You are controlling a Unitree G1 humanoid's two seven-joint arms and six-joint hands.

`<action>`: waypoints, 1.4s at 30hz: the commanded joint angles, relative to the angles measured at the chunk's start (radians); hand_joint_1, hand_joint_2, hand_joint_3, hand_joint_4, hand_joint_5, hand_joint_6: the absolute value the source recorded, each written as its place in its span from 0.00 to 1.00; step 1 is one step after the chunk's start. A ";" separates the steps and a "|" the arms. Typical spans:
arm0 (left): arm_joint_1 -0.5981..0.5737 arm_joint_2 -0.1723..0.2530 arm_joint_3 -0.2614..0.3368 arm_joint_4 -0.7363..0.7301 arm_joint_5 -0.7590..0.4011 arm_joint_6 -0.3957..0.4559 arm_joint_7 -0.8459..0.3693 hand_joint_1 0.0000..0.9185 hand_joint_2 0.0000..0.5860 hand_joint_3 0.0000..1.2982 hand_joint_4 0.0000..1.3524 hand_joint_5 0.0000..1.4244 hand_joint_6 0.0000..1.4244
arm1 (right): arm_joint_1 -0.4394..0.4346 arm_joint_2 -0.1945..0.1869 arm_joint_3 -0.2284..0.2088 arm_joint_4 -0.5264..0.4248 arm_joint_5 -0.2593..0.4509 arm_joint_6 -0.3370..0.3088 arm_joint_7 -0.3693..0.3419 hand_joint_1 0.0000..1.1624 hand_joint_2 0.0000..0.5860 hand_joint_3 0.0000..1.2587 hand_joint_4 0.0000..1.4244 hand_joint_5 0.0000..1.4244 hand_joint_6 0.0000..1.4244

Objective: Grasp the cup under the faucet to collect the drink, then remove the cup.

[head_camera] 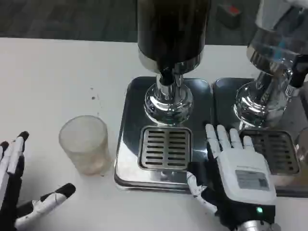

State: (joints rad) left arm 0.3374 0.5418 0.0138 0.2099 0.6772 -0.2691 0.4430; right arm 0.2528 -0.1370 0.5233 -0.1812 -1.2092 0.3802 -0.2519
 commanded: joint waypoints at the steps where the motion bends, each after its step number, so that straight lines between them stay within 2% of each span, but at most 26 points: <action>1: -0.004 0.013 -0.009 0.012 -0.004 -0.011 -0.013 0.00 0.05 0.00 0.00 0.00 0.00 | -0.004 -0.006 -0.009 -0.012 0.014 -0.004 0.018 0.18 0.80 0.00 0.00 0.00 0.00; 12: 0.001 0.012 -0.009 0.000 -0.001 -0.011 -0.015 0.00 0.05 0.00 0.00 0.00 0.00 | 0.011 -0.003 -0.005 -0.021 0.021 -0.008 0.019 0.14 0.68 0.00 0.00 0.00 0.00; 18: 0.001 0.013 -0.009 -0.001 -0.001 -0.011 -0.017 0.00 0.05 0.00 0.00 0.00 0.00 | 0.011 -0.002 -0.003 -0.020 0.027 -0.008 0.015 0.14 0.67 0.00 0.00 0.00 0.00; 22: -0.003 0.013 -0.010 0.001 -0.002 -0.011 -0.019 0.00 0.05 0.00 0.00 0.00 0.00 | 0.009 -0.002 -0.005 -0.018 0.030 -0.008 0.014 0.13 0.62 0.00 0.00 0.00 0.00; 25: -0.007 0.013 -0.011 0.004 -0.003 -0.011 -0.021 0.00 0.05 0.00 0.00 0.00 0.00 | 0.008 -0.002 -0.004 -0.017 0.032 -0.009 0.013 0.15 0.55 0.00 0.00 0.00 0.00; 29: -0.008 0.014 -0.010 0.006 -0.002 -0.013 -0.021 0.00 0.05 0.00 0.00 0.00 0.00 | 0.008 0.001 -0.005 -0.013 0.040 -0.010 0.018 0.22 0.53 0.00 0.00 0.00 0.00; 35: -0.008 0.014 -0.008 0.006 -0.003 -0.014 -0.023 0.00 0.05 0.00 0.00 0.00 0.00 | 0.003 0.000 -0.008 -0.010 0.059 -0.011 0.026 0.20 0.45 0.00 0.00 0.00 0.00; 42: -0.003 0.008 -0.002 0.003 -0.016 -0.022 -0.023 0.00 0.05 0.00 0.00 0.00 0.00 | 0.005 -0.005 -0.006 -0.014 0.065 -0.014 0.024 0.18 0.45 0.00 0.00 0.00 0.00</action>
State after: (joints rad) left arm 0.3307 0.5443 0.0138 0.2153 0.6767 -0.2774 0.4295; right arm 0.2570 -0.1358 0.5201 -0.1930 -1.1506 0.3750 -0.2281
